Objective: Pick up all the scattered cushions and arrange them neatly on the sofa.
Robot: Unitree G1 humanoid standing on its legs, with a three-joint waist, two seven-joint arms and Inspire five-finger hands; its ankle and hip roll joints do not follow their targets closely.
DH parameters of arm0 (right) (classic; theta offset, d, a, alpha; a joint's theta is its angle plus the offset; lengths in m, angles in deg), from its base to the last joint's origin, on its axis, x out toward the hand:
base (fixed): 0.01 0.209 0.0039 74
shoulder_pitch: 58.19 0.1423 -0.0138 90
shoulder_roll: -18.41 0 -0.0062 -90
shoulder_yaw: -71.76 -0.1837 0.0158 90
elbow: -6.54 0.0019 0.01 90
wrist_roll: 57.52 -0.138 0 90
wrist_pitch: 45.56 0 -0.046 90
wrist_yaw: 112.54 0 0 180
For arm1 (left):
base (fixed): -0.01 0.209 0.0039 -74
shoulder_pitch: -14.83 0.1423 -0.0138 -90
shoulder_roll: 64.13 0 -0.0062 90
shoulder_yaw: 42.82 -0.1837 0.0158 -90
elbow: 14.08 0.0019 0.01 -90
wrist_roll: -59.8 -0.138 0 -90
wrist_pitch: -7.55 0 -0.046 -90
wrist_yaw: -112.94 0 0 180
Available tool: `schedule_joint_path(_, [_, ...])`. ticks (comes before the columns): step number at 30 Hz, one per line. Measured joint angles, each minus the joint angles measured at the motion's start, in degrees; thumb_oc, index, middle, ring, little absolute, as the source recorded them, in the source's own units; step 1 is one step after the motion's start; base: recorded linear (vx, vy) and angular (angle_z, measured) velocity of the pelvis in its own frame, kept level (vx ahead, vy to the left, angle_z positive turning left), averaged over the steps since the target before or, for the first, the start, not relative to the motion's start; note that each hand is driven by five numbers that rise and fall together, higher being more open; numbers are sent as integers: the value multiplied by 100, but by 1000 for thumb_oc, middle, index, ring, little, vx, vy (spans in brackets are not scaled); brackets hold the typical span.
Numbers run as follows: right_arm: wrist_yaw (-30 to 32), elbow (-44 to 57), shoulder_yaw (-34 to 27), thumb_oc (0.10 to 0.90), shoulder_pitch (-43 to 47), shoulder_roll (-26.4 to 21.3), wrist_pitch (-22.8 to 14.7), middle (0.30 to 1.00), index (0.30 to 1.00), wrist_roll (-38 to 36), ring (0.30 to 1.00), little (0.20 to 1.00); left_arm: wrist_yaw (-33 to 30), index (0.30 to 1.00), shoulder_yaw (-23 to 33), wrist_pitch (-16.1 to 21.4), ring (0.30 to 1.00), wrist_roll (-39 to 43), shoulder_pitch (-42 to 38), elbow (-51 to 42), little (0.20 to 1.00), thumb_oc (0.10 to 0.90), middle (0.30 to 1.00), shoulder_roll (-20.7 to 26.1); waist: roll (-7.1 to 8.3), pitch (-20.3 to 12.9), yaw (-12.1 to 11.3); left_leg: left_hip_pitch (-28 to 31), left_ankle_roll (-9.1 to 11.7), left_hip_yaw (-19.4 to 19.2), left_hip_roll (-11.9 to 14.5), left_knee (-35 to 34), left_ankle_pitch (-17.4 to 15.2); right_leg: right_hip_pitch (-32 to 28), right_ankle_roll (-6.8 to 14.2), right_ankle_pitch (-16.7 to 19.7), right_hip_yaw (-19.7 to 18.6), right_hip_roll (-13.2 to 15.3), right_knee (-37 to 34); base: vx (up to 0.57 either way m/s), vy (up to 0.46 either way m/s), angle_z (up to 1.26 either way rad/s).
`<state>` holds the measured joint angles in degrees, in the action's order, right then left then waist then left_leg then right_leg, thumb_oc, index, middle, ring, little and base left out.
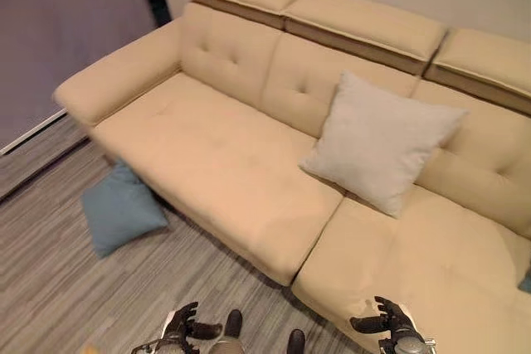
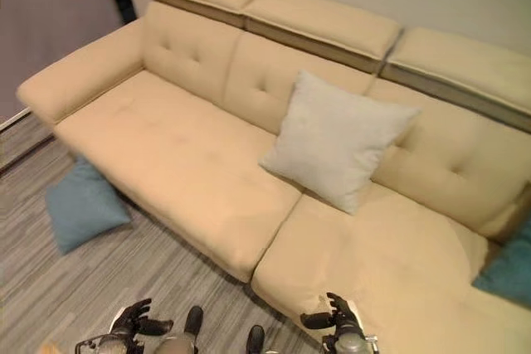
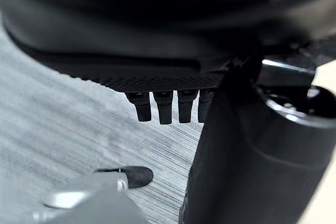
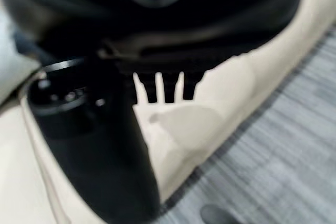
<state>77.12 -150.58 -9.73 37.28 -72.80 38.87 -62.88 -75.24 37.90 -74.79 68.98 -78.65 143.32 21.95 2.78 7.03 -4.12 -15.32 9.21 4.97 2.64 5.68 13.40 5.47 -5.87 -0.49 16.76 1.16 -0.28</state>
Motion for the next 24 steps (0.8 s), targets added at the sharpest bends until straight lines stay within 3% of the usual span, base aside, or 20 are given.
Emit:
schedule_joint_path(1, [1,10,4,800,26,20,-6,900,900,1,900,900,11,900,47,-1,900,9,44,2,900,800,900,24,56,1,-11,22,-117,-110,-40,78,-179,5,-48,55,50,44,-48,-143,19,70])
schedule_joint_path(2, [30,15,16,800,88,16,-18,900,900,2,900,900,4,900,228,-2,900,28,58,165,900,800,900,52,102,10,82,151,-387,-491,-69,525,-767,-159,-49,233,303,105,-368,-84,26,65])
schedule_joint_path(6, [44,13,-1,800,-64,-1,1,900,900,0,900,900,0,900,258,-47,900,21,155,243,900,800,900,45,97,27,220,684,-435,-927,88,582,-1158,-255,22,346,731,235,-541,-54,58,73])
schedule_joint_path(7, [44,12,-2,800,-180,-18,7,900,900,0,900,900,0,900,289,-53,900,7,198,263,900,800,900,22,72,21,292,970,-360,-1489,267,448,-1270,-296,105,403,1084,321,-534,-14,86,106])
schedule_joint_path(8, [48,13,-11,800,-264,-32,7,900,900,1,900,900,0,900,283,-52,900,-12,217,244,900,800,900,-5,28,-3,346,1112,-334,-1682,302,235,-1285,-328,191,363,1295,349,-501,22,137,126])
schedule_joint_path(11, [46,-4,-148,800,-331,-78,66,900,900,8,900,900,11,900,247,-52,900,-40,272,178,900,800,900,-174,-255,-71,278,1459,-421,-1673,358,-640,-1247,-268,443,378,1534,293,-350,18,102,74])
schedule_joint_path(14, [40,9,-159,800,-230,72,59,900,900,31,900,900,8,900,253,-60,900,-41,343,222,900,800,900,-93,-172,-75,163,1577,-606,-1331,178,-788,-1337,-218,697,250,1504,493,63,-3,94,38])
schedule_joint_path(17, [38,11,-136,800,-136,65,57,900,900,65,900,900,12,900,259,-62,900,-67,433,247,900,800,900,6,-97,-116,56,1494,-812,-1072,-17,-657,-1427,-65,871,85,1141,745,531,-15,91,48])
schedule_joint_path(19, [32,38,-94,800,-55,76,50,900,900,66,900,900,12,900,255,-66,900,-132,441,289,900,800,900,135,-46,-84,100,1382,-895,-793,-161,-543,-1423,80,926,-247,275,726,880,20,53,66])
schedule_joint_path(22, [27,25,-93,800,-3,107,53,900,900,58,900,900,3,900,261,-70,900,-138,502,289,900,800,900,276,6,-83,45,1358,-947,-692,-260,-587,-1395,107,1010,-354,-359,646,954,65,33,32])
schedule_joint_path(24, [43,29,-38,800,32,97,22,900,900,52,900,900,0,900,276,-111,900,-133,454,344,900,800,900,331,-39,-52,166,1277,-966,-237,-308,-519,-1375,-66,1010,-466,-985,542,974,90,-21,85])
